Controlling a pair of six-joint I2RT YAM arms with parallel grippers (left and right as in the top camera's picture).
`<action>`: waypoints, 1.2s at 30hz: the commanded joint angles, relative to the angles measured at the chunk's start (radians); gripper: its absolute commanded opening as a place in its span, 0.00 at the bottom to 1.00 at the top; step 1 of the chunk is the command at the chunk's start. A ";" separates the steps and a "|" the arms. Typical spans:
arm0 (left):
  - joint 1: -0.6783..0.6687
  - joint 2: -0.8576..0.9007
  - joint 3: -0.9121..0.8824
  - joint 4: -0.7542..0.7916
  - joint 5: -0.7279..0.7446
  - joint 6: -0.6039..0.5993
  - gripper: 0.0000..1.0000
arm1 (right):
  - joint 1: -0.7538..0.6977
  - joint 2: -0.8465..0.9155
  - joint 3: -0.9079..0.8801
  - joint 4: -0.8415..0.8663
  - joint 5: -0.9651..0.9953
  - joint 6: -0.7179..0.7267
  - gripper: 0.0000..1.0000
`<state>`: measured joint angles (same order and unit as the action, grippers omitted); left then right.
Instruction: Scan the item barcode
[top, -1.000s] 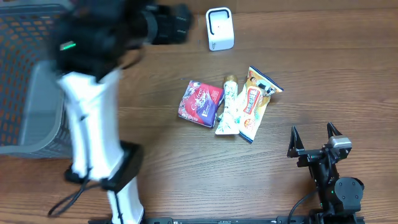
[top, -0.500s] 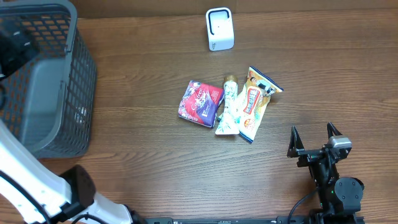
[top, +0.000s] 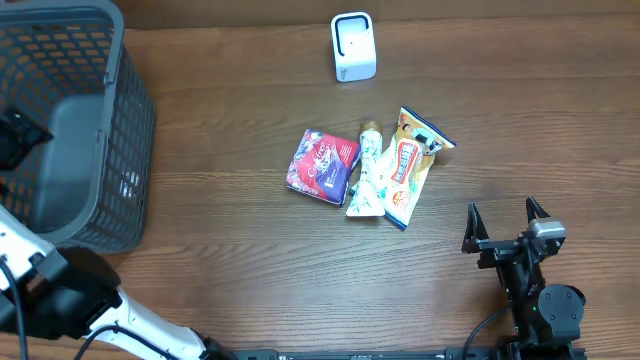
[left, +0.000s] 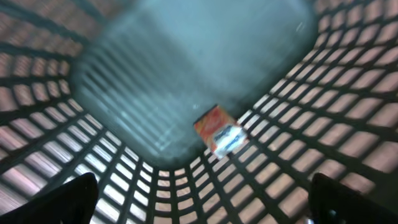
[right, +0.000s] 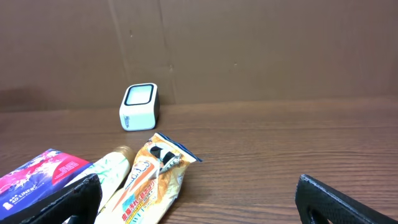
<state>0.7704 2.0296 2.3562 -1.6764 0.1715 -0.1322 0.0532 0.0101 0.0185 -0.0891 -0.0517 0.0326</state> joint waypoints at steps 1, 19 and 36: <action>-0.001 0.064 -0.061 0.014 0.020 0.066 0.97 | 0.004 -0.007 -0.011 0.008 0.006 -0.004 1.00; -0.058 0.257 -0.122 0.026 0.040 0.137 0.74 | 0.004 -0.007 -0.011 0.008 0.006 -0.004 1.00; -0.110 0.259 -0.335 0.124 0.037 0.155 0.68 | 0.004 -0.007 -0.011 0.008 0.006 -0.004 1.00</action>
<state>0.6643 2.2787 2.0640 -1.5700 0.2035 0.0040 0.0532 0.0101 0.0185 -0.0895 -0.0513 0.0326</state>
